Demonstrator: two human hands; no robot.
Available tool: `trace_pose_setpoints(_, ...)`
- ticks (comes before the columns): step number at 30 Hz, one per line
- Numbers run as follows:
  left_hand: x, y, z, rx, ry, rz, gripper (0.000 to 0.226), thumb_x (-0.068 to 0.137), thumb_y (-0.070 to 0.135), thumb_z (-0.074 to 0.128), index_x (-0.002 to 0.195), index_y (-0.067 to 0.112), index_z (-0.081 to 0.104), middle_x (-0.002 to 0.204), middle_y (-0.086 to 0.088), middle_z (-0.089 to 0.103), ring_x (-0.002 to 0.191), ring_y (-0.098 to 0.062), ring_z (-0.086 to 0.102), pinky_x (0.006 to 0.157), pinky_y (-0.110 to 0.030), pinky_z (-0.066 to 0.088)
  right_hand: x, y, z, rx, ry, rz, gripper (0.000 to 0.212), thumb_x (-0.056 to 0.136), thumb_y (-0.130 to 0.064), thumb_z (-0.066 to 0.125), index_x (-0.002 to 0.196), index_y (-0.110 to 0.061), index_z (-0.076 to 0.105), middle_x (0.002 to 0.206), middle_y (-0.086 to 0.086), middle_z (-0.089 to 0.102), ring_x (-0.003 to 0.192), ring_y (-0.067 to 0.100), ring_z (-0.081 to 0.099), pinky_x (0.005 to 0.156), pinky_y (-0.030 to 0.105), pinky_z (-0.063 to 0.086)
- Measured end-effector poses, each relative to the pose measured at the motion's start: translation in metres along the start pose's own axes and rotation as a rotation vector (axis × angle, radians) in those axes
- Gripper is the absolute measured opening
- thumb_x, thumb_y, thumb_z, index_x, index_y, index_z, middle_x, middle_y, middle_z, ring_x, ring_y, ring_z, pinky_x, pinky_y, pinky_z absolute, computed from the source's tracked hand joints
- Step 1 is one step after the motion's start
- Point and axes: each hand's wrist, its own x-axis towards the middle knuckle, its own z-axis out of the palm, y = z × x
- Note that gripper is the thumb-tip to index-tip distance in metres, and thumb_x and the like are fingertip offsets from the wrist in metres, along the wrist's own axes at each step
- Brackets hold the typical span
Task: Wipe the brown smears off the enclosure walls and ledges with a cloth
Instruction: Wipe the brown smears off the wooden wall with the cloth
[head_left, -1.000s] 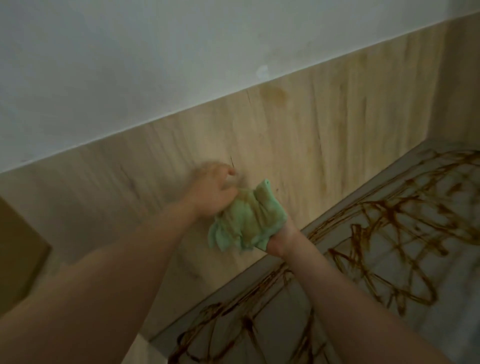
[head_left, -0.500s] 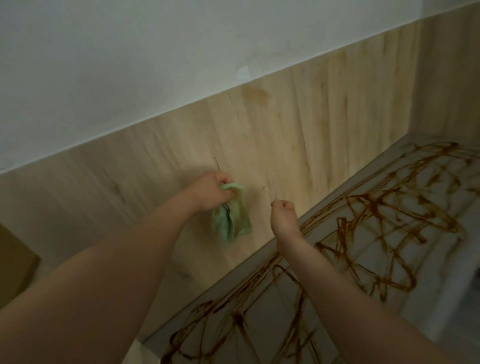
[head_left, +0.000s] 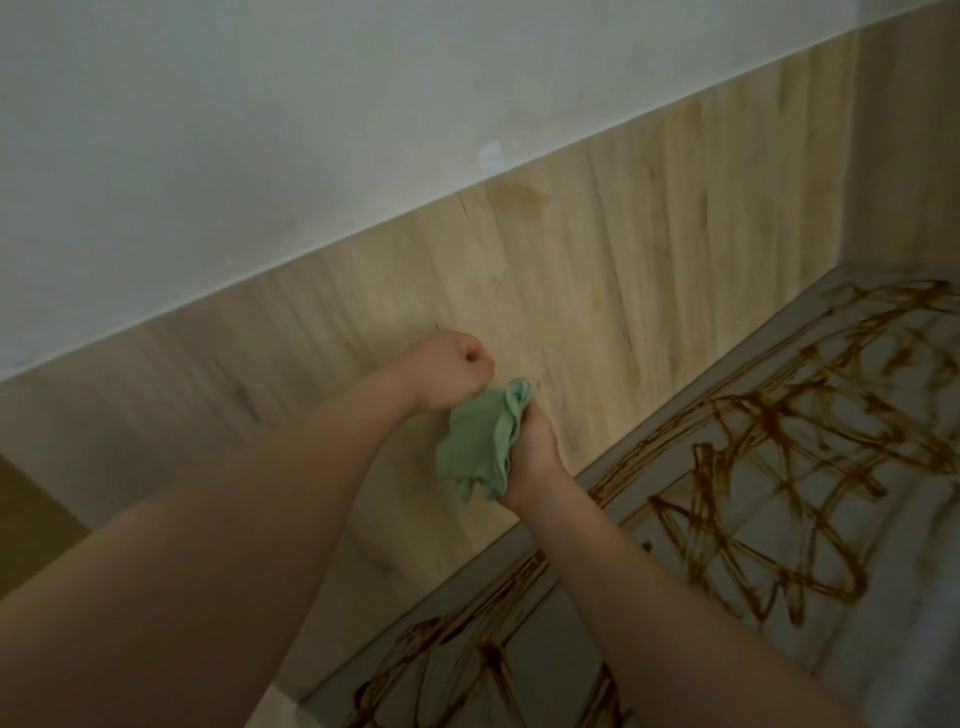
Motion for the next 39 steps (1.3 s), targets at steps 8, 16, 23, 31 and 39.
trace_pose_setpoints(8, 0.027, -0.013, -0.066, 0.744, 0.331, 0.318, 0.045, 0.096, 0.027, 0.046, 0.136, 0.015, 0.062, 0.15, -0.01, 0.047, 0.145, -0.031, 0.03, 0.121, -0.041, 0.023, 0.027, -0.061, 0.021, 0.208, 0.203, -0.276, 0.051, 0.102, -0.05, 0.034, 0.102, -0.015, 0.072, 0.104, 0.011, 0.07, 0.1, 0.031, 0.066, 0.091, 0.039, 0.052)
trace_pose_setpoints(16, 0.052, -0.094, -0.062, 1.239, 0.626, 0.548, 0.06, 0.1, 0.036, 0.037, 0.157, 0.017, 0.043, 0.165, -0.011, 0.034, 0.156, -0.034, 0.024, 0.125, -0.058, 0.019, 0.106, -0.013, 0.023, -0.907, 0.327, -0.736, 0.075, 0.101, -0.065, 0.024, 0.164, -0.024, 0.024, 0.17, 0.009, 0.017, 0.158, 0.029, 0.014, 0.129, 0.051, 0.011)
trace_pose_setpoints(23, 0.064, -0.106, -0.058, 1.295, 0.756, 0.62, 0.058, 0.105, 0.036, 0.034, 0.159, 0.016, 0.039, 0.167, -0.012, 0.032, 0.157, -0.035, 0.021, 0.123, -0.06, 0.019, 0.122, 0.135, -0.029, -1.663, 0.112, -1.395, 0.059, 0.105, -0.056, 0.044, 0.155, -0.025, 0.038, 0.166, 0.02, 0.023, 0.157, 0.044, 0.01, 0.123, 0.064, 0.017)
trace_pose_setpoints(31, 0.06, -0.1, -0.061, 1.277, 0.7, 0.565, 0.064, 0.103, 0.04, 0.034, 0.161, 0.015, 0.032, 0.169, -0.011, 0.025, 0.159, -0.032, 0.013, 0.127, -0.057, 0.01, 0.151, -0.053, 0.005, -1.223, 0.394, -1.1, 0.09, 0.081, -0.064, 0.047, 0.156, -0.017, 0.031, 0.17, 0.014, 0.012, 0.158, 0.033, 0.006, 0.127, 0.055, 0.01)
trace_pose_setpoints(39, 0.047, -0.093, -0.071, 1.152, 0.69, 0.613, 0.063, 0.092, 0.024, 0.046, 0.151, 0.002, 0.046, 0.159, -0.018, 0.043, 0.152, -0.034, 0.034, 0.126, -0.059, 0.016, 0.136, -0.061, 0.038, -1.147, 0.44, -0.939, 0.104, 0.082, -0.064, 0.042, 0.165, -0.01, 0.011, 0.172, 0.015, 0.001, 0.159, 0.032, 0.001, 0.128, 0.052, 0.009)
